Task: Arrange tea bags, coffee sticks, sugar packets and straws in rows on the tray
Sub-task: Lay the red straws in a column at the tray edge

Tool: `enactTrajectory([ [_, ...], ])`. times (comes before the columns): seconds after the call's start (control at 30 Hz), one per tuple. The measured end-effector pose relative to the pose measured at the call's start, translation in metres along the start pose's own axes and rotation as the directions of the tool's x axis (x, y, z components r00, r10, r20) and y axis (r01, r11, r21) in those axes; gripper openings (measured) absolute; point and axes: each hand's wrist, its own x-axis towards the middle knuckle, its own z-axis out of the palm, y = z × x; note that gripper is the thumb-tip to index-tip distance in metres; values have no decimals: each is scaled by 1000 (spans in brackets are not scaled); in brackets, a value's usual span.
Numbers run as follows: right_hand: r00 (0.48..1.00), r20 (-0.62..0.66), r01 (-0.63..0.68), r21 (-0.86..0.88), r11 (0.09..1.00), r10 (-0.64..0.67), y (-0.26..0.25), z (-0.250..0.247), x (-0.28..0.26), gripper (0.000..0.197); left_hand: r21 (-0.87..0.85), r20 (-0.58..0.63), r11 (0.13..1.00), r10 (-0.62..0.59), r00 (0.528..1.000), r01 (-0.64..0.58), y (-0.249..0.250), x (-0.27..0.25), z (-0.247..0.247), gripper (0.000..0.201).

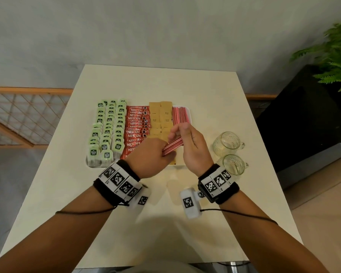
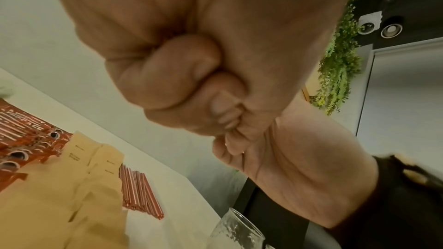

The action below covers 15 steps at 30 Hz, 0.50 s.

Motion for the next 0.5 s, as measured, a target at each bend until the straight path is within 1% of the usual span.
enactTrajectory([
  [0.1, 998, 66, 2, -223, 975, 13, -3, -9, 1, 43, 14, 10, 1000, -1, 1000, 1, -7, 0, -2, 37],
  [0.17, 995, 93, 1, -316, 949, 30, -5, -12, 1, 51, -1, 29, 1000, 1, 1000, -1, -9, 0, -4, 29],
  [0.23, 997, 60, -20, -296, 955, 40, -4, -13, 2, 59, -24, 52, 1000, 1, 999, 0, -9, 1, -7, 25],
  [0.33, 999, -19, -53, -240, 969, 49, 2, -14, 3, 57, -131, 74, 991, -5, 997, 15, -7, 1, -11, 27],
  [0.37, 998, -46, -60, -228, 972, 51, 3, -13, 3, 55, -202, 58, 979, -22, 998, 34, -6, 0, -12, 27],
  [0.43, 992, -109, -82, -199, 977, 61, 5, -12, 3, 53, -353, -29, 932, -103, 994, 86, -3, -1, -14, 29],
  [0.47, 988, -139, -86, -178, 980, 62, 5, -11, 2, 53, -397, -77, 911, -153, 985, 111, -2, -2, -13, 37],
  [0.5, 985, -165, -83, -164, 983, 56, 5, -10, 1, 55, -409, -114, 903, -190, 975, 128, -1, -1, -12, 49],
])
